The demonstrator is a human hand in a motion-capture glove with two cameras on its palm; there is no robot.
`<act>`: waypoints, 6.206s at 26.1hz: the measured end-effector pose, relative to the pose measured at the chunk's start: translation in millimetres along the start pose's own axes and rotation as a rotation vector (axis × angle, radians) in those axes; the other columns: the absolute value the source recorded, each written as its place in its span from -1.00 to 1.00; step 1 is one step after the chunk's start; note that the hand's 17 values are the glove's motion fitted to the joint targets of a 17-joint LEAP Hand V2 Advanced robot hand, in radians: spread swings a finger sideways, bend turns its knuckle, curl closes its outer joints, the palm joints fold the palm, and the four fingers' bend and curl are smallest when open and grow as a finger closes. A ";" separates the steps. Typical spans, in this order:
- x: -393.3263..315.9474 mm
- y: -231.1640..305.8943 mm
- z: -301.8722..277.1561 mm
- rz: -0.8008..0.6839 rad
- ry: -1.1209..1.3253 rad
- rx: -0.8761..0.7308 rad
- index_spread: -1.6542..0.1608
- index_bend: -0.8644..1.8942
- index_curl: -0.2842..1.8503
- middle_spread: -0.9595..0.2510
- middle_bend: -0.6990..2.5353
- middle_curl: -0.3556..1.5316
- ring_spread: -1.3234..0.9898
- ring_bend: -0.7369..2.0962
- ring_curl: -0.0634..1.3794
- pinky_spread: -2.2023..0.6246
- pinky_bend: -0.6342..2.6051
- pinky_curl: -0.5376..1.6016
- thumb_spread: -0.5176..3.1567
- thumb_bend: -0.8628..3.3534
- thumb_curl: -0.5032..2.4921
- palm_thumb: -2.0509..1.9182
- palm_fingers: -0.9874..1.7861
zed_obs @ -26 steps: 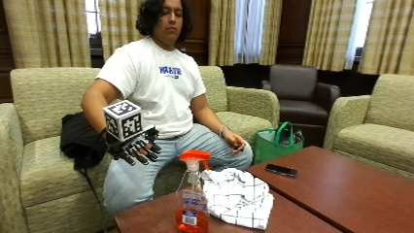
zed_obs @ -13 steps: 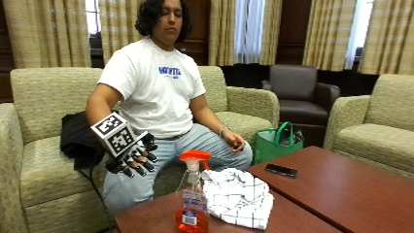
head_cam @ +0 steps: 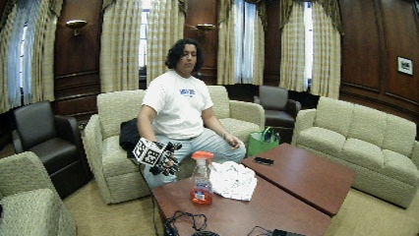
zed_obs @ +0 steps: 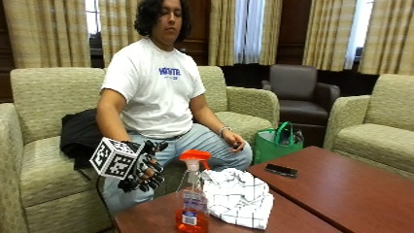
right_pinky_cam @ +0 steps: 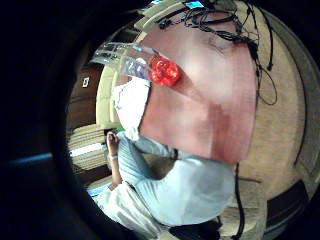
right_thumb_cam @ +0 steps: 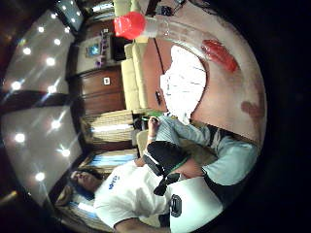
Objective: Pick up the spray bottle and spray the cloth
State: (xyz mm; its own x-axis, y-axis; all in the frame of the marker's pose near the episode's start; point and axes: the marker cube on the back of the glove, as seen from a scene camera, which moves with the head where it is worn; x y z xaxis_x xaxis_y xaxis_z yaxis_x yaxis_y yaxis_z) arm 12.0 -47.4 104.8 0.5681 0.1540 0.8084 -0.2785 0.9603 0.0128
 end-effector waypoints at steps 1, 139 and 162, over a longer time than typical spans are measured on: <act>-0.3 -4.8 1.5 0.008 -0.015 0.006 0.37 -0.28 -0.54 0.34 -0.37 -0.29 0.06 -0.21 -0.58 0.70 -0.38 -0.22 -0.26 -0.60 -0.46 0.26 -0.20; -158.0 -107.8 180.8 0.308 1.308 -0.806 0.57 -0.08 -0.21 0.34 -0.19 -0.07 -0.02 0.00 -0.28 0.37 -0.35 -0.13 -0.51 -0.60 -0.13 0.47 0.71; -123.9 -118.3 221.2 0.289 1.333 -0.725 0.56 -0.10 -0.21 0.33 -0.19 -0.07 -0.02 0.00 -0.28 0.37 -0.35 -0.13 -0.51 -0.60 -0.11 0.47 0.71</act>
State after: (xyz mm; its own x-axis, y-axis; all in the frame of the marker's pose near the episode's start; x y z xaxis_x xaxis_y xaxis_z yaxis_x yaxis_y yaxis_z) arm -196.7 -231.5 133.3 0.9287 0.0583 -0.3662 -0.2981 0.7049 -0.6437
